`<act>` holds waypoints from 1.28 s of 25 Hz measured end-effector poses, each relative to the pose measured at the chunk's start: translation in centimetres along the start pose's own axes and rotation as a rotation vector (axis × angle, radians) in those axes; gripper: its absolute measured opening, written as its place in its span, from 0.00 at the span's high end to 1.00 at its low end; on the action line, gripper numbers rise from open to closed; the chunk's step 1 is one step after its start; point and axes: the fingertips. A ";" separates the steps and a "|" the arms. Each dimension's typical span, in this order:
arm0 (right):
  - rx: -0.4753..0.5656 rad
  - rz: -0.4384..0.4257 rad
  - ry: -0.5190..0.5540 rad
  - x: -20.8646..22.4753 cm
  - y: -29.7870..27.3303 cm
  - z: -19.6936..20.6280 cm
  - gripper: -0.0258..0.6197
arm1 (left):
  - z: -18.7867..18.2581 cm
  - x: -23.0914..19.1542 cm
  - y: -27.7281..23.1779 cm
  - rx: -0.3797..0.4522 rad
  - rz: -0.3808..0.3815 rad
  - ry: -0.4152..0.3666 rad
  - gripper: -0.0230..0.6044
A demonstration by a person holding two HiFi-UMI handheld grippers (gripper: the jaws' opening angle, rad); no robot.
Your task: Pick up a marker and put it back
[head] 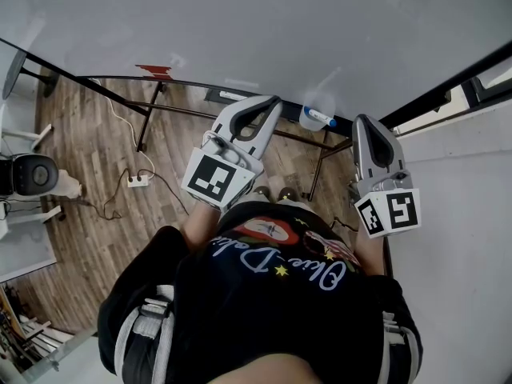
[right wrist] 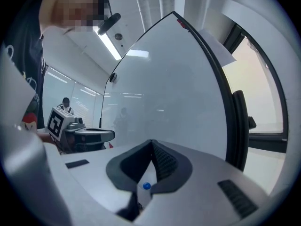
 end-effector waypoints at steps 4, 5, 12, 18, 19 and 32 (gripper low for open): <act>-0.002 -0.002 0.001 0.0 -0.2 -0.1 0.96 | 0.1 -0.2 -0.1 -0.006 -0.001 -0.008 0.96; -0.002 -0.002 0.000 0.0 -0.3 -0.2 0.96 | 0.1 -0.3 -0.1 -0.005 -0.002 -0.006 0.96; -0.004 0.000 -0.002 0.2 -0.7 0.1 0.96 | 0.2 -0.5 -0.4 -0.006 0.000 -0.007 0.96; -0.009 0.002 -0.004 0.1 -0.8 0.2 0.96 | 0.2 -0.6 -0.3 -0.007 0.001 0.000 0.96; -0.008 0.003 -0.005 0.1 -0.8 0.2 0.96 | 0.2 -0.6 -0.2 -0.008 0.001 -0.001 0.96; -0.026 0.002 0.003 0.1 -0.8 0.5 0.96 | 0.4 -0.4 -0.3 -0.009 0.013 -0.002 0.96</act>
Point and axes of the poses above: the fingertips, and each gripper's own axes: y backward along the fingers, x to its right, z out of its underside, and after that the axes turned 5 degrees about -y, right-handed
